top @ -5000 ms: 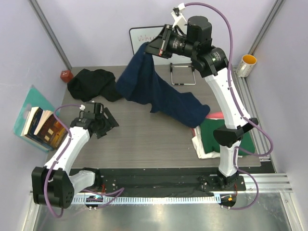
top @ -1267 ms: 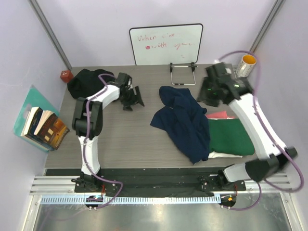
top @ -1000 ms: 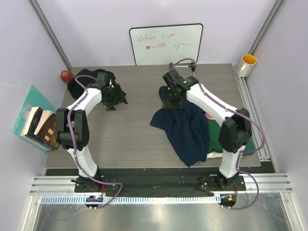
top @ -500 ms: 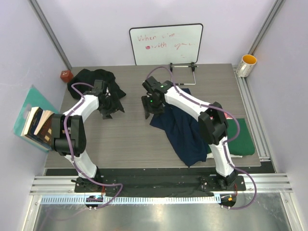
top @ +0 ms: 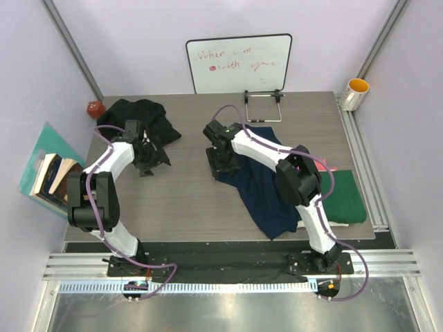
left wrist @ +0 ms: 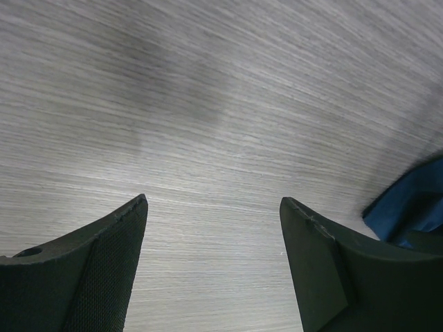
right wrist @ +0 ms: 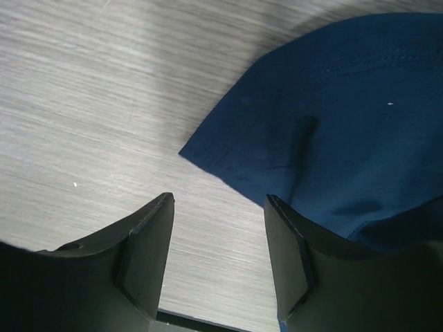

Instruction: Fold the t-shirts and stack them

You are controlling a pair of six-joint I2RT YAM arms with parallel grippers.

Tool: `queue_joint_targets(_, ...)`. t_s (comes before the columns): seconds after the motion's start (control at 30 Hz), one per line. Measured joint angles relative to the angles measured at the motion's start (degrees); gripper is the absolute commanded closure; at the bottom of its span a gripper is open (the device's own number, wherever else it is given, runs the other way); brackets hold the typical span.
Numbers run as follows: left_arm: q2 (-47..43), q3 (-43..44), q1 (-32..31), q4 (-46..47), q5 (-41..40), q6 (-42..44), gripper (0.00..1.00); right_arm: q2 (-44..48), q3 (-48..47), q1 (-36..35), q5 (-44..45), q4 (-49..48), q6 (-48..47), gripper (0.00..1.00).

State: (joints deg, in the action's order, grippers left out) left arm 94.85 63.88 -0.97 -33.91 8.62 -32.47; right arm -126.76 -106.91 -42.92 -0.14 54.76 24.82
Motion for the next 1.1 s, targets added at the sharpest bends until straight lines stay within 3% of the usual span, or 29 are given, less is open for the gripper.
queue_joint_targets(0.2, 0.0, -0.6, 0.0, 0.0, 0.0, 0.0, 0.23, -1.3, 0.0, 0.0, 0.2, -0.7, 0.0, 0.38)
queue_joint_targets(0.3, 0.0, -0.6, 0.0, 0.0, 0.0, 0.1, 0.23, -3.3, 0.0, 0.0, 0.2, -0.8, 0.0, 0.44)
queue_joint_targets(0.4, -0.2, -0.6, 0.0, 0.0, 0.0, 0.2, 0.23, -3.7, -0.4, 0.0, 0.0, -0.6, -0.1, 0.54)
queue_joint_targets(0.5, -0.6, -0.6, 0.0, 0.0, 0.0, 0.2, 0.23, -3.8, -0.4, 0.2, -0.3, -0.5, -0.2, 0.81)
queue_joint_targets(0.53, -0.7, -0.6, 0.0, 0.0, 0.0, 0.2, 0.23, -3.8, -0.4, 0.2, -0.4, -0.6, -0.3, 0.95)
queue_joint_targets(0.57, -0.8, -0.6, 0.0, 0.0, 0.0, 0.2, 0.23, -3.8, -0.2, 0.2, -0.5, -0.7, -0.3, 0.99)
queue_joint_targets(0.83, -0.8, -0.6, 0.0, 0.0, 0.3, 0.2, 0.23, -3.7, 0.5, 0.3, -1.5, -1.2, -0.5, 0.99)
queue_joint_targets(0.87, -0.8, -0.6, 0.0, 0.1, 0.4, 0.1, 0.23, -3.6, 0.6, 0.3, -1.5, -1.2, -0.5, 0.91)
queue_joint_targets(0.9, -0.8, -0.6, 0.0, 0.0, 0.4, 0.1, 0.23, -3.6, 0.6, 0.3, -1.5, -1.3, -0.6, 0.58)
queue_joint_targets(0.93, -0.8, -0.6, 0.0, 0.1, 0.4, 0.1, 0.23, -3.5, 0.6, 0.3, -1.5, -1.3, -0.7, 0.45)
queue_joint_targets(0.97, -0.8, -0.6, 0.0, 0.1, 0.4, 0.2, 0.23, -3.5, 0.7, 0.3, -1.7, -1.4, -0.5, 0.39)
queue_joint_targets(1.1, -0.8, -0.6, 0.0, 0.1, 0.4, 0.2, 0.23, -2.7, 1.1, 0.2, -1.6, -1.9, -0.9, 0.36)
